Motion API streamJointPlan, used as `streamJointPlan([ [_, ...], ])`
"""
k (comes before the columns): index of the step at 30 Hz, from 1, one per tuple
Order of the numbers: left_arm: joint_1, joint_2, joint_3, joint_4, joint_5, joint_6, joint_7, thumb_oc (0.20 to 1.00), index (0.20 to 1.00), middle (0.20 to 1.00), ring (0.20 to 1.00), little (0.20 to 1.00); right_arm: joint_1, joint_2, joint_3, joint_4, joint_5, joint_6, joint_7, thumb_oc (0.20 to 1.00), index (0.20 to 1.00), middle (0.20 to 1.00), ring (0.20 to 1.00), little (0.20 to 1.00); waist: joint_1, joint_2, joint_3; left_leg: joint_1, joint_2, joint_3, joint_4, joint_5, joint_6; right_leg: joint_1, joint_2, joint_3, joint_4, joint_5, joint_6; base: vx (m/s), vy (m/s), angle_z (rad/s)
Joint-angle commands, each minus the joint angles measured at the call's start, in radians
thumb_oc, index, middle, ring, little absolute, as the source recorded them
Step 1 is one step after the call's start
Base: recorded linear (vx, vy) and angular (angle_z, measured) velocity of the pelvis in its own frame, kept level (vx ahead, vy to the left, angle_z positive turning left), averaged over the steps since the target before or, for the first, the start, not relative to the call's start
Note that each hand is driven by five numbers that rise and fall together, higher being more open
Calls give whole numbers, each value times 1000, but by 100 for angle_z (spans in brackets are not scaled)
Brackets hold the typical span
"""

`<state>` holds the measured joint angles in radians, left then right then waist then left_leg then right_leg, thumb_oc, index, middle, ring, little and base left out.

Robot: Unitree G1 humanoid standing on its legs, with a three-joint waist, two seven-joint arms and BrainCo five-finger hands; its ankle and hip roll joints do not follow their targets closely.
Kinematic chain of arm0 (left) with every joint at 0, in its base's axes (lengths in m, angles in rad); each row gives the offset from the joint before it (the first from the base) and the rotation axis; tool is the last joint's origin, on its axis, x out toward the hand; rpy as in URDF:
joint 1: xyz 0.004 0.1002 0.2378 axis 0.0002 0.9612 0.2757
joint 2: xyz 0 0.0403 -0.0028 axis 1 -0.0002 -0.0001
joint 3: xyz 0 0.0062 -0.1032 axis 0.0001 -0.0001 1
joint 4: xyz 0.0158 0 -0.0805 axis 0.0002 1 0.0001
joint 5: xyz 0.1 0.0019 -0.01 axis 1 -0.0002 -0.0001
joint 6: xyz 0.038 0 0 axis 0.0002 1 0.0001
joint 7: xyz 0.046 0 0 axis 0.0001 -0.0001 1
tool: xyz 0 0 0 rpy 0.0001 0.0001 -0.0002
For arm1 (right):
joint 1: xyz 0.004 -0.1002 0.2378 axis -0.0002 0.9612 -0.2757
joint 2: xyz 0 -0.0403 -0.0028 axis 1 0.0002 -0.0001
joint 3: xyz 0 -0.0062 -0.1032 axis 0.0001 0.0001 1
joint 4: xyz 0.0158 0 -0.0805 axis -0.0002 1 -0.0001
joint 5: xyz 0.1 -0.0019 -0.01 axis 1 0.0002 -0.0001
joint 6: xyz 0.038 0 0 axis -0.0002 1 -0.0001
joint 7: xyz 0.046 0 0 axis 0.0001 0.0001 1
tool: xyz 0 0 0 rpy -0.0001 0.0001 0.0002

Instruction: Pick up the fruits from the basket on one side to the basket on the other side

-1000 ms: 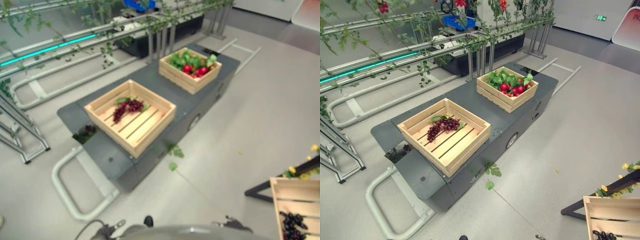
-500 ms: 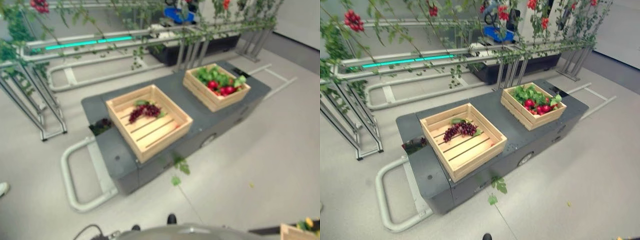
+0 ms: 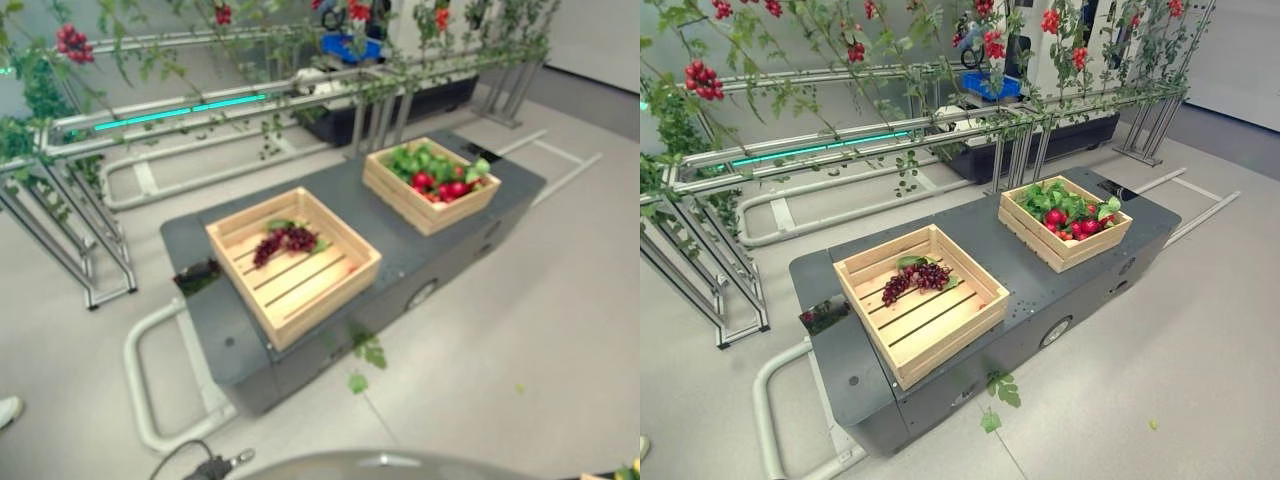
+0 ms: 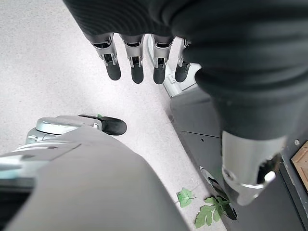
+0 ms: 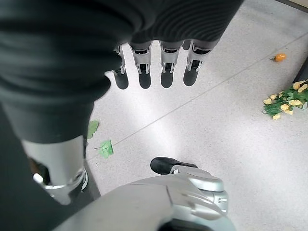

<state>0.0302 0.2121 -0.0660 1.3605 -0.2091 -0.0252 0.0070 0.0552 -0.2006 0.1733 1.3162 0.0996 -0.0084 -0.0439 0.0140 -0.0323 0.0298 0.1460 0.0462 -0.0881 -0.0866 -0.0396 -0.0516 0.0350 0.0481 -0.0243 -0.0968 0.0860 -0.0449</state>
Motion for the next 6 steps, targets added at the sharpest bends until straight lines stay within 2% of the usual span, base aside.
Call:
streamJointPlan([
  [1,-40,-37,22,72,-18,5,-12,1000,1000,1000,1000,1000,-48,-5,16,31,-2,4,1,1000,1000,1000,1000,1000,-2,-21,-11,-25,-60,-43,15,-3,32,33,-24,5,17,-73,97,40,-15,1],
  [6,-37,-38,34,79,-34,10,-16,1000,1000,1000,1000,1000,-42,-6,17,31,-2,5,3,1000,1000,1000,1000,1000,-3,-21,-19,-17,-57,-44,14,-9,31,42,-23,1,16,-80,96,27,-16,2],
])
